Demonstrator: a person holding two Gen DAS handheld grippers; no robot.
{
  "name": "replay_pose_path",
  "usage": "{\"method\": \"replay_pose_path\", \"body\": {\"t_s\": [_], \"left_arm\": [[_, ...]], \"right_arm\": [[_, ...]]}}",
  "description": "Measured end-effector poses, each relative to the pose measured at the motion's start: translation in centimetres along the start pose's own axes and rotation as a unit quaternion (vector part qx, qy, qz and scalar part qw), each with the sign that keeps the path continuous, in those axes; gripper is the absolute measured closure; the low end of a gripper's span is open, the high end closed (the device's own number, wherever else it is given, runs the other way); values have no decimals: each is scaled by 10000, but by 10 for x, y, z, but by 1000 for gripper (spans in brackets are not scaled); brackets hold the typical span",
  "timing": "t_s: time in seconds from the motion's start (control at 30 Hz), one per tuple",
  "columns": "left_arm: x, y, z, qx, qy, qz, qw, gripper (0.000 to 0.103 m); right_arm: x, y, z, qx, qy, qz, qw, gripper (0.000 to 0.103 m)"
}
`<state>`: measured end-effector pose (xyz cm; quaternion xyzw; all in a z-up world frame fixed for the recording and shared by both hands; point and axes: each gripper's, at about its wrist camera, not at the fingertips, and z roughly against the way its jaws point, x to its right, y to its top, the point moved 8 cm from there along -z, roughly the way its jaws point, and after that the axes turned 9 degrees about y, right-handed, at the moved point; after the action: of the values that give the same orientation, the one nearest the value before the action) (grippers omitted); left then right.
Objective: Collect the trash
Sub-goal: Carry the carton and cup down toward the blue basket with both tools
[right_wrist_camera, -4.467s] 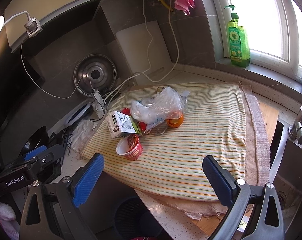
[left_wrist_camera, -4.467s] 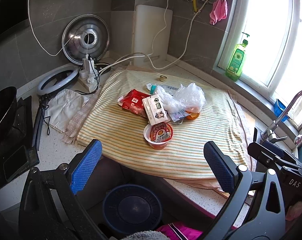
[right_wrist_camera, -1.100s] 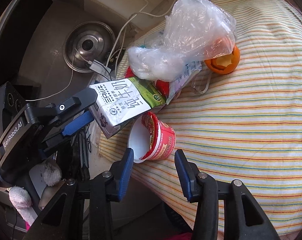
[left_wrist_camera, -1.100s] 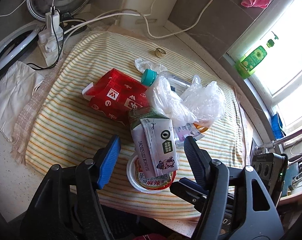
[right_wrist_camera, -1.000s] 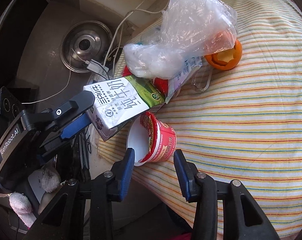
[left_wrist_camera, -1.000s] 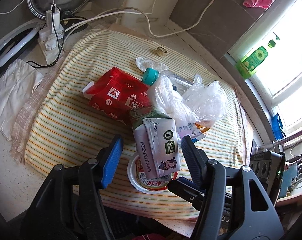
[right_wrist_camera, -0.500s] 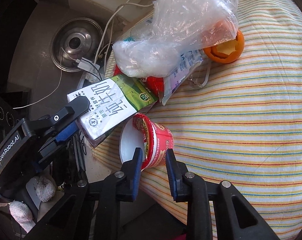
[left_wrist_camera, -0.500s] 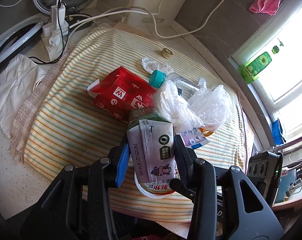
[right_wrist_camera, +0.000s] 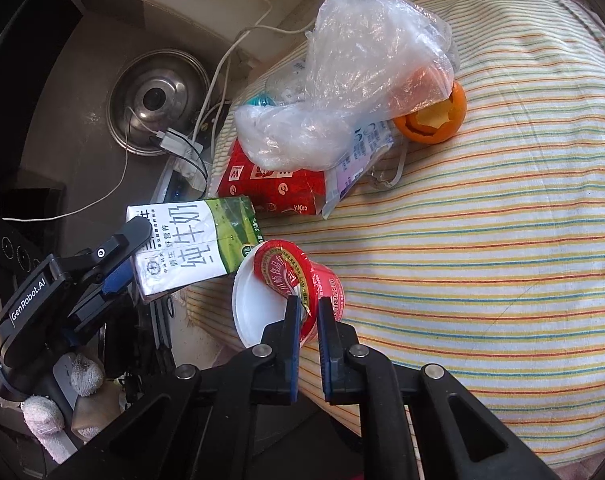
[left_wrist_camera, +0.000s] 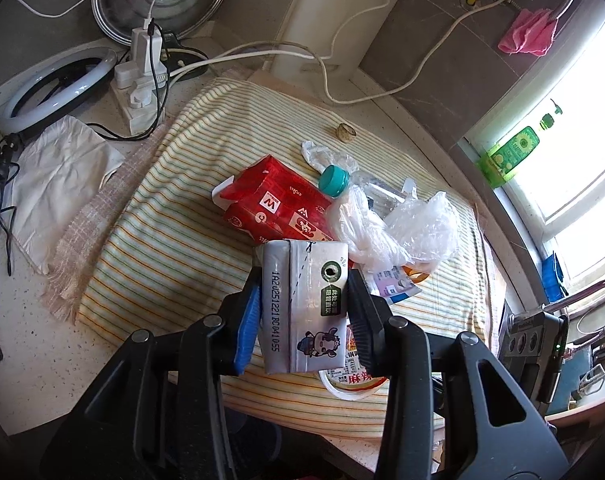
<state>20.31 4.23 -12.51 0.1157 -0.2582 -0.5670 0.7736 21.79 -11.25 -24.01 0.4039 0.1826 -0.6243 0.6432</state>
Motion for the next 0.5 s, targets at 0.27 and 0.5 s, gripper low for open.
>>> {"method": "replay_pose_path", "body": {"t_s": [0.27, 0.5], "left_arm": [[-21, -10, 25, 156, 38, 162, 9997, 63], [-45, -32, 49, 235, 96, 276, 9993, 63]], "right_arm": [[-1, -9, 23, 99, 13, 145, 9998, 97], [-12, -27, 40, 51, -5, 494, 9988, 97]]}}
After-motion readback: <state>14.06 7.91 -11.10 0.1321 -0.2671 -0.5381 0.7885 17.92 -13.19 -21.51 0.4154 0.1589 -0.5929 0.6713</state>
